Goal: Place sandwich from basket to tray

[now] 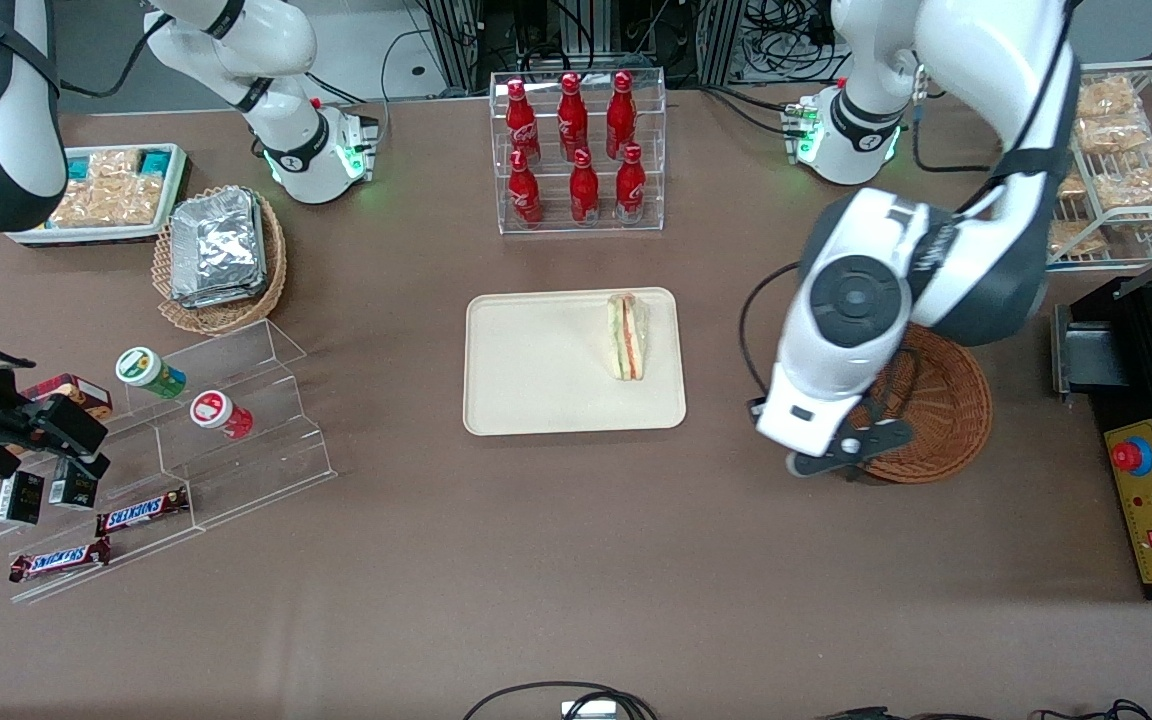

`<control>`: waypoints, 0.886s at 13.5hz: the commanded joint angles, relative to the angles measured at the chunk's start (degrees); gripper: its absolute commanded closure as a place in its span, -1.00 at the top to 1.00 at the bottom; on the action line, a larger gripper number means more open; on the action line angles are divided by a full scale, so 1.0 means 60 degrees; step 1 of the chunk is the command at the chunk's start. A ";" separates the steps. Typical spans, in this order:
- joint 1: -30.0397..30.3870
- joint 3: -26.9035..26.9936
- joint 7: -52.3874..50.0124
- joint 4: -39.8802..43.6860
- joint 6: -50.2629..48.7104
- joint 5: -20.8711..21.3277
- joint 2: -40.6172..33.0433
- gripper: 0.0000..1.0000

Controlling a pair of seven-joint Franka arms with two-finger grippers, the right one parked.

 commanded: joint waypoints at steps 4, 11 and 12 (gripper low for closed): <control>-0.0126 0.1623 0.2606 -0.0146 -0.1068 -0.0938 -0.0972 0.31; 0.0645 0.2388 0.4602 -0.0804 -0.1686 -0.1451 -0.2408 0.35; 0.0926 0.2212 0.4923 -0.0835 -0.1701 -0.1713 -0.2540 0.35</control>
